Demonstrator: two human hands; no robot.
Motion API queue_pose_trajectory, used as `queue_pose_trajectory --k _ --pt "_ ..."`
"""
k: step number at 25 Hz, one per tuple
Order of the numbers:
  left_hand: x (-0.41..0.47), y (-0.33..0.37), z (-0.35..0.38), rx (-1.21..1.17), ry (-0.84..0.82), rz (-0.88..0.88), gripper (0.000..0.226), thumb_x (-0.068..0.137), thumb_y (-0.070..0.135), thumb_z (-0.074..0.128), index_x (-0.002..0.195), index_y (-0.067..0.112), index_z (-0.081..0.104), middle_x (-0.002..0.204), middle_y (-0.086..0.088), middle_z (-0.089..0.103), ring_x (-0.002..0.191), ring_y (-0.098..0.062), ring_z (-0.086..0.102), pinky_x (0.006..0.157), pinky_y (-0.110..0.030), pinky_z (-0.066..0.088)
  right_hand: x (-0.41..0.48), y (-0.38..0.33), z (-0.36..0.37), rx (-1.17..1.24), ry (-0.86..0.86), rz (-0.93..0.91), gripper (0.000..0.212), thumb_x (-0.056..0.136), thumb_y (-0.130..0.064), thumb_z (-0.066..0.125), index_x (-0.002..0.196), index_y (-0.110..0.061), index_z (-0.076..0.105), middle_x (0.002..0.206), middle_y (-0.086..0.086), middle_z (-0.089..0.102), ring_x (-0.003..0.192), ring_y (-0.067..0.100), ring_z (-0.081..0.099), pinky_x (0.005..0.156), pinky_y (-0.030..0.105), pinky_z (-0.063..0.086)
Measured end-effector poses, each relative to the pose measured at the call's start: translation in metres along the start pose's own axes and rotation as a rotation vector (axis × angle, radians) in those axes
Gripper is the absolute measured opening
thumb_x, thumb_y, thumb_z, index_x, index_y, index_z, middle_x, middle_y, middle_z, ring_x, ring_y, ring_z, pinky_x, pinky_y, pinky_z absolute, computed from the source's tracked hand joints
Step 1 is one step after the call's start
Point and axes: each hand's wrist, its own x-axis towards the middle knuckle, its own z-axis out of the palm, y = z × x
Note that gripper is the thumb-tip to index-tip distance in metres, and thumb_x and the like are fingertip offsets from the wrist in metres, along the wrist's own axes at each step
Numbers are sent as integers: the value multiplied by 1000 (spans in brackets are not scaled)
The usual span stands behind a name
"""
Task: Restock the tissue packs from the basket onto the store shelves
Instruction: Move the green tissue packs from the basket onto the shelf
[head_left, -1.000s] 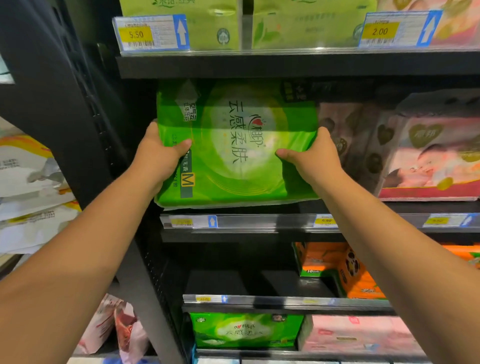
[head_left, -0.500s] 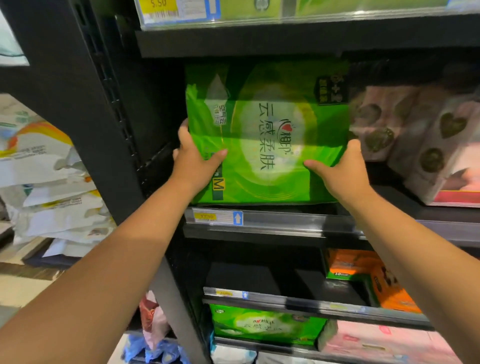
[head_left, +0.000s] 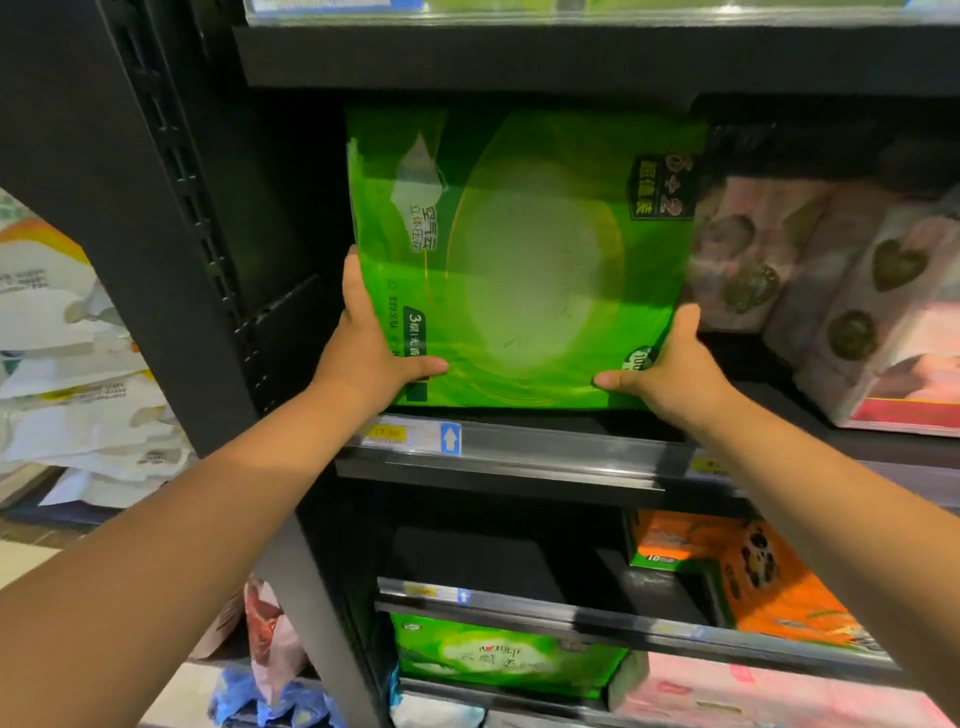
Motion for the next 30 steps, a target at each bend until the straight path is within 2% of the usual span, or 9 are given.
queue_pose_trajectory --k 3,7,13,16,19,23,25,27,30 --pt "17 2 6 62 12 -4 139 64 25 88 149 21 -21 151 -17 27 130 -33 44 105 -40 37 17 -7 8 -202 -9 66 77 68 -40 84 116 -3 36 127 19 53 115 36 54 93 44 47" --pt "30 9 16 403 56 -34 124 70 43 80 151 2 -5 139 -28 35 121 -42 48 101 -47 41 32 -18 12 -404 -81 70 57 76 -53 74 76 -4 46 80 12 53 78 29 52 66 36 40" --pt "35 9 25 925 185 214 109 74 49 75 153 11 9 154 -29 12 130 -45 33 106 -46 34 41 -23 23 -625 -160 68 63 83 -67 56 63 -8 45 66 7 47 78 30 52 71 35 42" --pt "36 11 32 1011 158 449 87 71 32 80 144 20 35 145 -22 35 123 -44 41 91 -47 43 39 -27 18 -726 -33 37 63 87 -64 54 72 -3 55 77 11 57 87 34 58 75 36 43" --pt "36 14 41 1001 83 351 77 77 31 75 142 26 33 148 -17 27 130 -42 32 89 -46 43 33 -29 12 -647 237 -136 49 89 -45 64 103 2 61 102 22 63 101 40 59 82 41 45" --pt "42 18 46 975 89 293 74 80 21 73 141 28 31 150 -16 22 133 -43 26 87 -49 46 34 -26 28 -835 -170 -484 60 86 -39 68 138 -21 42 123 19 55 108 39 57 85 43 50" --pt "47 16 47 980 66 282 72 82 18 70 142 29 31 150 -15 20 135 -43 24 84 -51 49 48 -26 36 -899 -268 -446 68 86 -34 68 143 -32 31 145 22 33 125 44 46 95 47 48" --pt "53 12 44 958 38 287 73 83 8 66 143 30 31 151 -15 18 137 -42 19 84 -54 49 59 -25 43 -889 -353 -368 77 86 -31 68 147 -40 21 156 23 2 143 48 14 108 51 37" --pt "62 7 43 886 17 301 77 80 -3 60 144 28 32 153 -14 15 140 -41 13 89 -56 47 68 -25 50 -903 -389 -347 82 84 -37 68 147 -44 16 150 20 3 140 48 7 112 53 30"
